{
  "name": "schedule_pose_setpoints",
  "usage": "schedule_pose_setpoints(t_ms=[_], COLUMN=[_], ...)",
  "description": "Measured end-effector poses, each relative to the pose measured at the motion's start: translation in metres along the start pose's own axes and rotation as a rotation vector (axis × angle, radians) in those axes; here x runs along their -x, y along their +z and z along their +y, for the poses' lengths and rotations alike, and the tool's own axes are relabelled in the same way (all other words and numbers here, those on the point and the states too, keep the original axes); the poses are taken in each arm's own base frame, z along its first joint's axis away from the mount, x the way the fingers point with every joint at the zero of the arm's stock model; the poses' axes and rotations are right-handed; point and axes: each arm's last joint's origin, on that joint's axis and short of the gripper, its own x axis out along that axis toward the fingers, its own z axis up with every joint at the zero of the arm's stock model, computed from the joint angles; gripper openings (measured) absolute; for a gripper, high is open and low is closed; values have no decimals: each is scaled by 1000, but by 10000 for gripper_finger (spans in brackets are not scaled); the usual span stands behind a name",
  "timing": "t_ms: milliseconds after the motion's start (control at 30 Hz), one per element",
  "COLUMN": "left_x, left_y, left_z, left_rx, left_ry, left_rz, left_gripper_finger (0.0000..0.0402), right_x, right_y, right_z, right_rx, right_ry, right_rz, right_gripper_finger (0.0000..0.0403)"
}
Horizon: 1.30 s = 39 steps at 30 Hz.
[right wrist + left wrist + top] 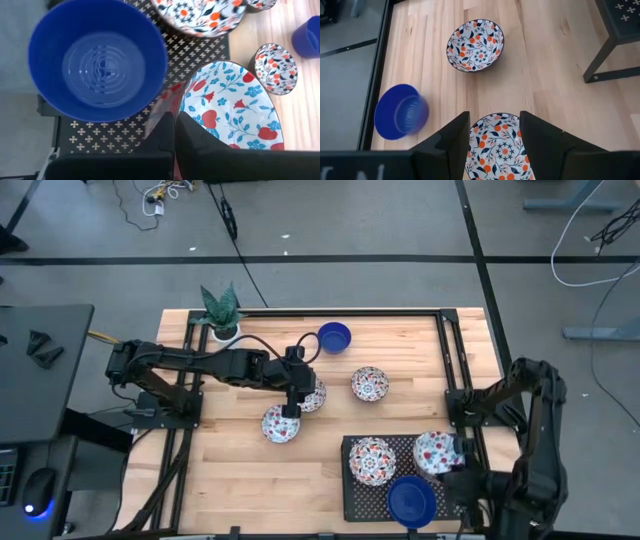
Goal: Pick & Place Mini bowls
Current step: Stack the top white patterned bowl on top of the white patterned bowl on the shelf
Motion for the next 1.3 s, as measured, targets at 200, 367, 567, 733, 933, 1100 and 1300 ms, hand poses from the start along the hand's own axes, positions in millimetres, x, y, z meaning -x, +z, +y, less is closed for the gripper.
schedule_pose_setpoints(t_ms=[200, 367, 567, 733, 933, 1100, 1300], left_x=[0, 0, 0, 0, 0, 0, 0], left_y=[0, 0, 0, 0, 0, 0, 0], left_z=[0, 0, 0, 0, 0, 0, 0], left_rx=[5, 8, 8, 8, 8, 8, 8], left_ry=[0, 0, 0, 0, 0, 0, 0], left_rz=[-1, -1, -1, -1, 0, 0, 0], left_gripper_finger=[177, 177, 177, 177, 177, 177, 177], right_x=[-9, -13, -14, -14, -14, -14, -14], right_y=[-6, -7, -7, -7, -6, -6, -6], right_z=[16, 22, 23, 23, 22, 23, 22], right_rx=[-6, 10, 15, 50, 93, 104, 121], right_ry=[-33, -70, -80, -83, -97, -97, -100], right_rz=[6, -41, -53, -56, -81, -80, -87], right_gripper_finger=[0, 0, 0, 0, 0, 0, 0])
